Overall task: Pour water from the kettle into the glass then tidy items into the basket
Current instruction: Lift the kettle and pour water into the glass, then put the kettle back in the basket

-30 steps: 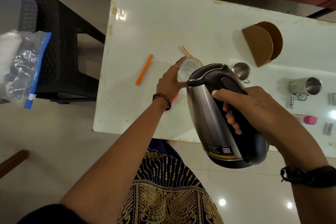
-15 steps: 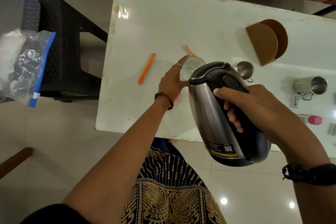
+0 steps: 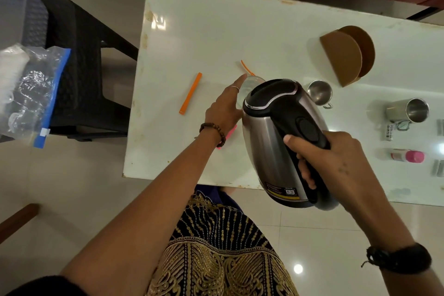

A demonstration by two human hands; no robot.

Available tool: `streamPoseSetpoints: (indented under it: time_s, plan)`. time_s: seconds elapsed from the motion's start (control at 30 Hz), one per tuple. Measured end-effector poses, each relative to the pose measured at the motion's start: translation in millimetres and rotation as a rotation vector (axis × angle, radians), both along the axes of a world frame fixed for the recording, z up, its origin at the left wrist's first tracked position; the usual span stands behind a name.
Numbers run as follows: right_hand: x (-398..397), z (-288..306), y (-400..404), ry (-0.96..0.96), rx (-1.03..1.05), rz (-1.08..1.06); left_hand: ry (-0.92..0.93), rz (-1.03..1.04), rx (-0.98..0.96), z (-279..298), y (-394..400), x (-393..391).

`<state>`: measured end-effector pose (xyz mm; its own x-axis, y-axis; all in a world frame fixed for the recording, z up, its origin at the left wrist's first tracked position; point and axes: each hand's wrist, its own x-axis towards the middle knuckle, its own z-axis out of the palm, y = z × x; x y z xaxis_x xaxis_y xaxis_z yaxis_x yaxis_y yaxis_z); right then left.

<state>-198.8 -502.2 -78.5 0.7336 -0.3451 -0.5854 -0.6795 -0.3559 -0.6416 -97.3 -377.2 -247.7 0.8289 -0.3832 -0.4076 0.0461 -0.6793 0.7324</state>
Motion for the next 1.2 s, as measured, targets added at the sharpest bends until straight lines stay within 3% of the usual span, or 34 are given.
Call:
streamPoseSetpoints:
  time_s: [0.1, 0.4, 0.77, 1.0, 1.2]
  plan:
    - [-12.9, 0.7, 6.0, -0.092, -0.021, -0.01, 0.008, -0.054, 0.01, 5.1, 9.7, 6.0]
    - [-8.3, 34.7, 73.3, -0.214, 0.104, -0.062, -0.247, 0.263, -0.152, 66.9, 100.4, -15.3]
    - [82.2, 79.8, 266.3, -0.373, 0.31, 0.07, -0.465, 0.531, -0.22, 140.1, 311.6, 30.3]
    - [161.5, 83.0, 403.4, -0.523, 0.481, 0.231, -0.567, 0.675, -0.099, 133.0, 466.2, 76.5]
    - [219.0, 42.2, 499.4, -0.579, 0.543, 0.192, -0.485, 0.712, 0.225, 78.0, 566.8, 116.4]
